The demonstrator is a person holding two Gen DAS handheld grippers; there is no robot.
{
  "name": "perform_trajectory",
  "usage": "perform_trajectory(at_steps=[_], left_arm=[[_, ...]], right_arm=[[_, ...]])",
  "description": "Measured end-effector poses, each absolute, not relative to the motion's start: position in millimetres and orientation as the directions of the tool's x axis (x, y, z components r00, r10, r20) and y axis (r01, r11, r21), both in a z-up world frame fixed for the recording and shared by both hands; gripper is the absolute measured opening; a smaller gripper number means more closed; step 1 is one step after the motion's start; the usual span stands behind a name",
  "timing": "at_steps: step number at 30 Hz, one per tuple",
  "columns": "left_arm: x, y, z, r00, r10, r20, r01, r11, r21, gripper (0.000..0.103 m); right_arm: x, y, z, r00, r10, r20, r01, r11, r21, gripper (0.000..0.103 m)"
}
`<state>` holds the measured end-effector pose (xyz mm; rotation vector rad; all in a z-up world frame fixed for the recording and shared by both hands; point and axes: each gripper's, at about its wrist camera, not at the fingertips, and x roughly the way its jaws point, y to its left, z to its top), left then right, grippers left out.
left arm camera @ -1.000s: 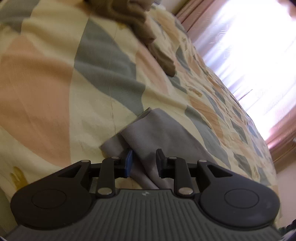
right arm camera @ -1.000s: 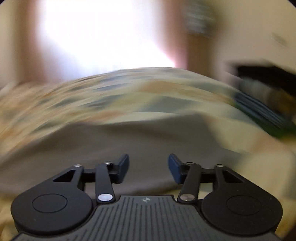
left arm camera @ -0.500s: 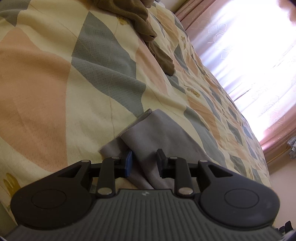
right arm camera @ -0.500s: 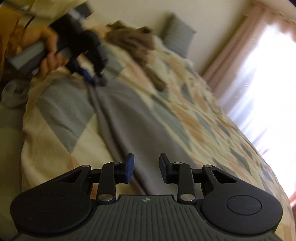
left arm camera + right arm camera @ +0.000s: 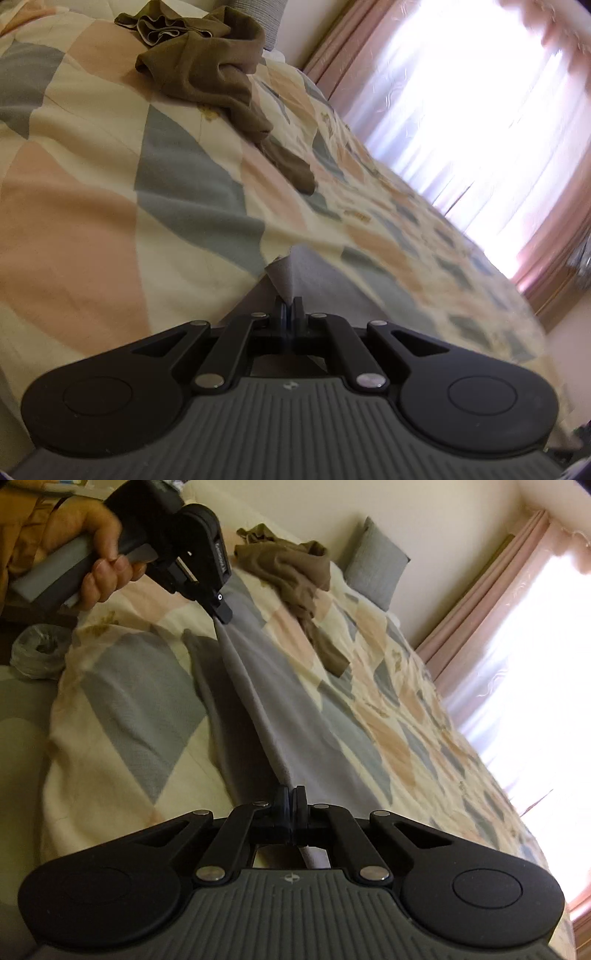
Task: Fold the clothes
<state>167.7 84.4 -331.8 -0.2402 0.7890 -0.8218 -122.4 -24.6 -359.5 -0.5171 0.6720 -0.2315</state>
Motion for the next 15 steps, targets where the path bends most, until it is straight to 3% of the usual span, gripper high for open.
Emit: perform_trajectory(at_steps=[3,9,15], left_arm=[[167.6,86.7,-343.9,0.431,-0.715,-0.551,0.541,0.693,-0.476,0.0],[158.9,92.6,-338.6,0.459,-0.716,-0.526,0.582,0.69,-0.431,0.0],[162.7,81.7,-354.4,0.455,-0.658,-0.599,0.563,0.734,-0.379,0.005]], right_arm=[[-119.3,-21.3,-372.0,0.74,-0.362,-0.567,0.006,0.846,-0.532,0.0],[-125.0,-18.6,-365.8,0.765,-0.362,-0.532,0.045,0.855,-0.517,0.0],[-117.2,-22.2,-379.6,0.72,-0.369,-0.588,0.051,0.873,-0.486,0.002]])
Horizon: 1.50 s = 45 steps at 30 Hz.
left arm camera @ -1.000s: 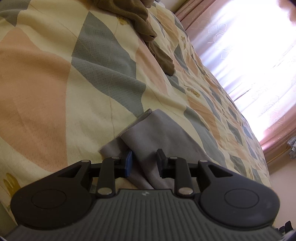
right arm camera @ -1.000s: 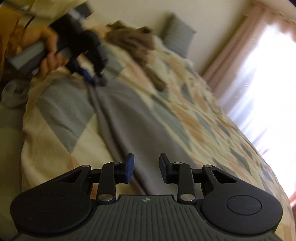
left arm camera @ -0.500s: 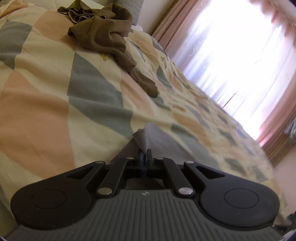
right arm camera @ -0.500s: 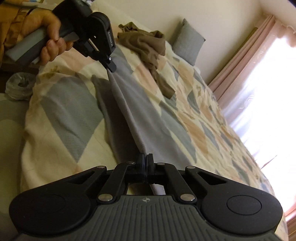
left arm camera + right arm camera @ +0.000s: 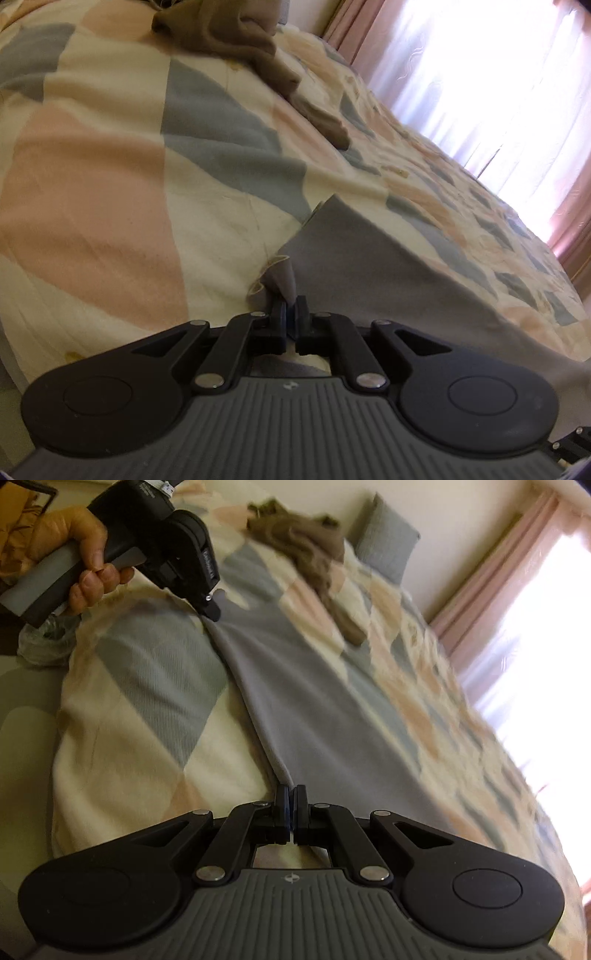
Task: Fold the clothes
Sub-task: 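Lay the folded grey sweatpants down and open both tools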
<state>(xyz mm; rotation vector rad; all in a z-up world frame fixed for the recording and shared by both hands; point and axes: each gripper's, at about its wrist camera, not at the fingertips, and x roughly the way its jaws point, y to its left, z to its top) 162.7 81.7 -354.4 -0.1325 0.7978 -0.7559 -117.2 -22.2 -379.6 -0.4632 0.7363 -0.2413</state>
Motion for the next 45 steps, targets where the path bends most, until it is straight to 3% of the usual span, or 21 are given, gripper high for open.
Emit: perform_trajectory(at_steps=[2,4,5,8,13,17,18,19,23,28,31,33,37,40,45], left_arm=[[160.9,87.7,-340.0,0.516,-0.636,-0.574,0.542,0.761,-0.357,0.01],[158.6,93.9,-322.9,0.583,-0.609,-0.537,0.516,0.789,-0.334,0.01],[155.0,90.7,-315.4,0.572,-0.637,-0.517,0.55,0.765,-0.334,0.01],[140.1,69.5,-300.0,0.479,-0.734,-0.483,0.679,0.658,-0.327,0.01],[105.2,-3.0,-314.2,0.242,-0.794,-0.557,0.854,0.447,-0.266,0.012],[126.4,-41.9,-338.4,0.299,-0.727,-0.618,0.85,0.497,-0.173,0.011],[138.8,-45.6,-341.7,0.33,-0.705,-0.627,0.831,0.533,-0.162,0.004],[151.0,-48.6,-344.5,0.362,-0.682,-0.636,0.808,0.569,-0.15,0.003],[158.0,-42.2,-316.6,0.477,-0.633,-0.61,0.737,0.666,-0.115,0.006],[56.8,-75.3,-287.7,0.198,-0.807,-0.556,0.91,0.362,-0.201,0.007],[-26.2,-102.4,-298.4,-0.029,-0.825,-0.564,0.972,0.109,-0.21,0.013],[-67.9,-112.4,-313.9,-0.057,-0.81,-0.584,0.988,0.04,-0.152,0.014],[-68.5,-120.8,-345.7,0.017,-0.739,-0.674,0.971,0.171,-0.164,0.013],[-53.8,-98.4,-335.6,0.078,-0.754,-0.652,0.949,0.256,-0.183,0.013],[-43.9,-67.9,-329.0,0.13,-0.746,-0.653,0.919,0.337,-0.202,0.014]], right_arm=[[-121.3,-22.9,-372.5,0.729,-0.361,-0.581,0.08,0.889,-0.452,0.013],[-131.2,-25.2,-359.7,0.755,-0.351,-0.554,0.122,0.905,-0.407,0.033],[-138.4,-28.4,-353.2,0.767,-0.354,-0.535,0.156,0.912,-0.379,0.035],[-160.0,-48.4,-342.0,0.76,-0.378,-0.528,0.266,0.923,-0.278,0.035],[-194.6,-91.5,-345.4,0.673,-0.476,-0.565,0.445,0.872,-0.204,0.034],[-236.2,-127.7,-349.3,0.593,-0.559,-0.579,0.581,0.795,-0.173,0.034],[-249.1,-138.0,-350.6,0.571,-0.576,-0.585,0.613,0.773,-0.162,0.034],[-264.2,-149.0,-352.2,0.544,-0.594,-0.593,0.651,0.744,-0.147,0.034],[-329.9,-190.8,-352.0,0.441,-0.66,-0.608,0.795,0.601,-0.076,0.034],[-395.5,-225.4,-341.8,0.369,-0.73,-0.576,0.888,0.46,-0.014,0.034],[-424.1,-243.6,-344.7,0.35,-0.739,-0.577,0.912,0.408,0.031,0.034],[-445.9,-251.7,-349.8,0.311,-0.748,-0.586,0.926,0.377,0.01,0.034],[-493.9,-277.9,-363.8,0.198,-0.774,-0.601,0.964,0.266,-0.025,0.034],[-540.2,-288.6,-360.8,0.099,-0.81,-0.578,0.991,0.133,-0.016,0.033],[-570.3,-267.5,-343.0,0.138,-0.847,-0.514,0.99,0.119,0.069,0.036]])
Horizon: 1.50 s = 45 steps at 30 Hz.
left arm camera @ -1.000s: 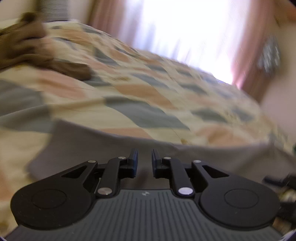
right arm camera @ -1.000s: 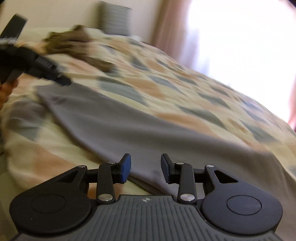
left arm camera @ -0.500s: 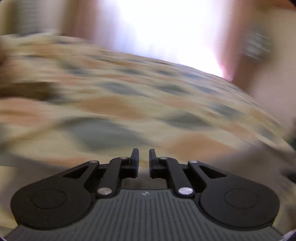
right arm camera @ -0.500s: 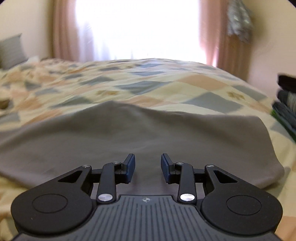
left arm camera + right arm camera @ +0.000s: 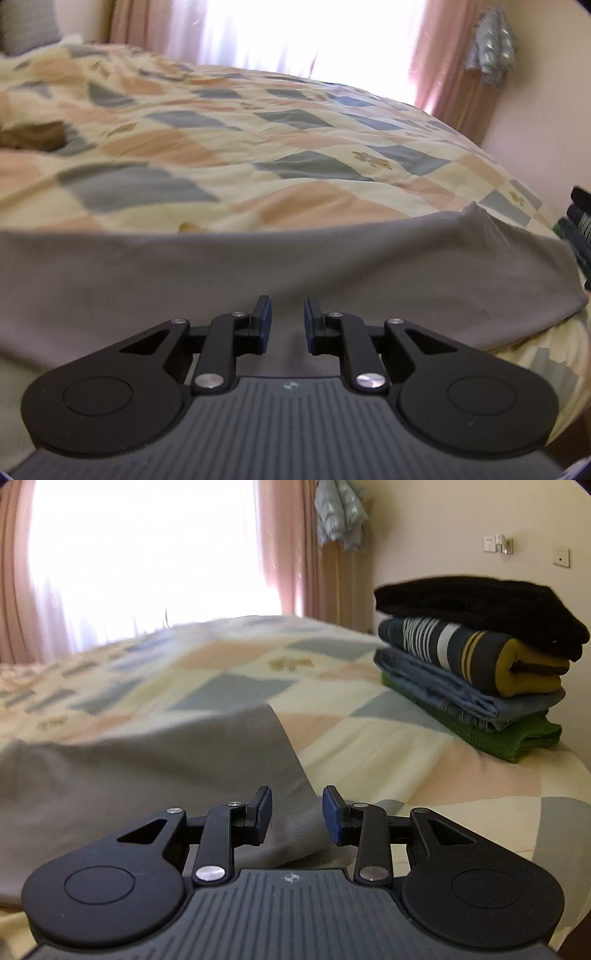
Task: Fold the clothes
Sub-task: 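Lay the folded grey sweatpants down and open both tools, then move both tools to the ends of the long folded grey strip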
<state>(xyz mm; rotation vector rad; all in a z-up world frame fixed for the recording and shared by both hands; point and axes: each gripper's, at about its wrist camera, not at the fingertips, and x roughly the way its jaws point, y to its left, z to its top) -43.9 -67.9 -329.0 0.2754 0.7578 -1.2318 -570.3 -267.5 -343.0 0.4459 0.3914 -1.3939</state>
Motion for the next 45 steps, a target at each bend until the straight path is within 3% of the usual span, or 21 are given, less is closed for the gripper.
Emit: perform_trajectory(at_steps=[2,5,8,10,11,15,20,27,31,35,39,45], left_arm=[[-38.1,-70.5,-332.9,0.161,-0.709,-0.687,0.898,0.394,-0.195,0.014],[-29.4,-70.5,-327.7,0.208,-0.655,-0.727,0.86,0.476,-0.182,0.014],[-30.9,-60.5,-311.7,0.281,-0.624,-0.729,0.849,0.516,-0.114,0.023],[-34.6,-53.4,-300.9,0.295,-0.621,-0.726,0.846,0.523,-0.103,0.033],[-37.9,-49.9,-296.2,0.295,-0.624,-0.724,0.846,0.522,-0.106,0.035],[-57.3,-36.8,-289.2,0.269,-0.62,-0.738,0.857,0.503,-0.111,0.052],[-82.1,-15.6,-291.9,0.221,-0.596,-0.772,0.871,0.476,-0.118,0.058],[-108.9,13.4,-281.0,0.228,-0.597,-0.769,0.889,0.451,-0.086,0.067],[-121.6,29.8,-265.9,0.255,-0.609,-0.751,0.893,0.446,-0.059,0.08],[-129.4,44.7,-253.6,0.281,-0.621,-0.732,0.898,0.439,-0.028,0.083],[-134.2,53.4,-246.7,0.297,-0.625,-0.722,0.899,0.439,-0.01,0.085],[-140.3,64.9,-241.5,0.298,-0.636,-0.712,0.902,0.431,-0.008,0.09]], right_arm=[[-564.6,-260.5,-350.1,0.189,-0.826,-0.531,0.982,0.16,0.099,0.035],[-557.3,-266.0,-366.5,0.095,-0.782,-0.616,0.995,0.063,0.074,0.034],[-560.9,-255.8,-353.1,0.054,-0.782,-0.621,0.987,-0.051,0.151,0.046],[-555.6,-240.7,-334.2,0.046,-0.798,-0.601,0.982,-0.076,0.175,0.065],[-551.7,-232.5,-327.0,0.057,-0.8,-0.597,0.98,-0.071,0.188,0.069],[-529.6,-196.1,-312.0,0.153,-0.79,-0.594,0.973,0.015,0.231,0.077],[-492.5,-152.1,-316.5,0.259,-0.695,-0.671,0.961,0.116,0.251,0.079],[-443.9,-96.6,-295.3,0.313,-0.65,-0.692,0.95,0.228,0.215,0.099],[-428.1,-75.2,-272.0,0.331,-0.676,-0.659,0.943,0.257,0.209,0.101],[-424.5,-53.1,-240.2,0.389,-0.713,-0.583,0.921,0.3,0.247,0.103],[-417.4,-34.9,-221.0,0.374,-0.742,-0.555,0.925,0.336,0.174,0.103],[-410.0,-30.1,-225.6,0.245,-0.745,-0.62,0.959,0.28,0.043,0.103]])
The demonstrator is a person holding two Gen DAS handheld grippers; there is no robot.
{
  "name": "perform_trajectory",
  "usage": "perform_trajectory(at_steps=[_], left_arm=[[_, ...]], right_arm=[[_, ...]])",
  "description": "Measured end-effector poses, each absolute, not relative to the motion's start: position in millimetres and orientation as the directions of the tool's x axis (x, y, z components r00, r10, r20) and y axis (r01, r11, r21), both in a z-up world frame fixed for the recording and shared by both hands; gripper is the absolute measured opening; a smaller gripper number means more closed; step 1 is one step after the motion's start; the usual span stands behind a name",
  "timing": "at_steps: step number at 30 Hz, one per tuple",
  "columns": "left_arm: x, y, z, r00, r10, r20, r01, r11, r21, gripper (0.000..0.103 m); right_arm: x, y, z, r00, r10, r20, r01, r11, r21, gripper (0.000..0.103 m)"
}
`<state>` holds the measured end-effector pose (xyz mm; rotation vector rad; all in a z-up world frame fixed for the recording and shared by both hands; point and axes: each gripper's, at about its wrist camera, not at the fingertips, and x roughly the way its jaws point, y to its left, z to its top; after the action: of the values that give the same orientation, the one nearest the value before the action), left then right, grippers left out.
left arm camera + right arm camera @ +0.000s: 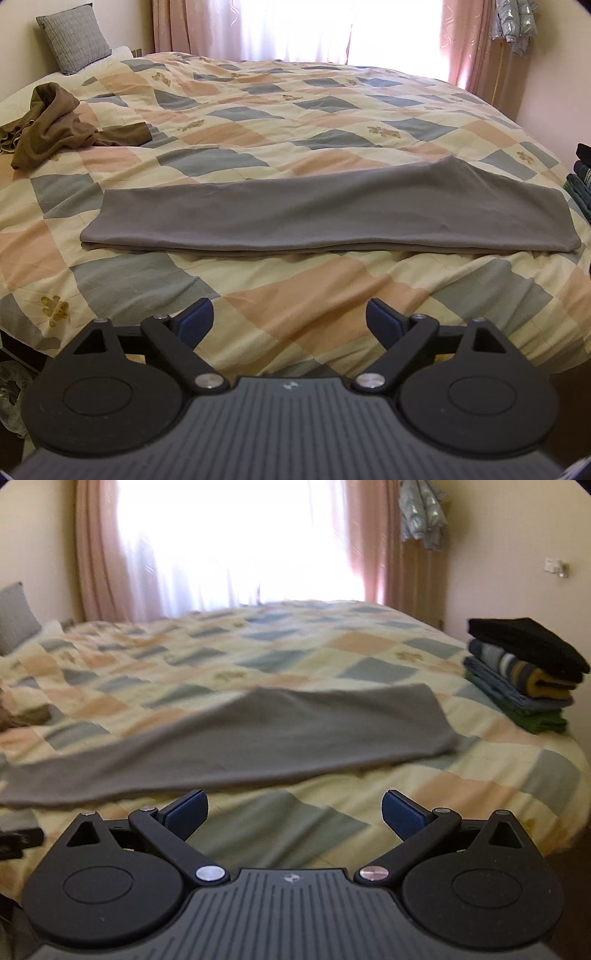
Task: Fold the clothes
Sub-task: 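Move both tools to the ends of the long folded grey strip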
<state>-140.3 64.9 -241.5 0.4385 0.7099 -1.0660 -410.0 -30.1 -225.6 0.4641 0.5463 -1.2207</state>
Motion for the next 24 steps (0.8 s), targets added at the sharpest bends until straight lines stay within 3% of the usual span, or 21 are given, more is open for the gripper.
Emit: perform_trajectory(at_steps=[11,24], left_arm=[[-149.1,79.6,-227.2,0.259,-0.698,-0.668,0.921,0.387,-0.047,0.093],[-153.7,67.2,-233.7,0.237,-0.695,-0.678,0.929,0.366,-0.051,0.093]], right_arm=[[-413.6,-30.7,-235.8,0.12,-0.708,-0.696,0.982,0.188,-0.022,0.103],[-406.6,-41.5,-243.4,0.123,-0.684,-0.719,0.978,0.206,-0.029,0.103]])
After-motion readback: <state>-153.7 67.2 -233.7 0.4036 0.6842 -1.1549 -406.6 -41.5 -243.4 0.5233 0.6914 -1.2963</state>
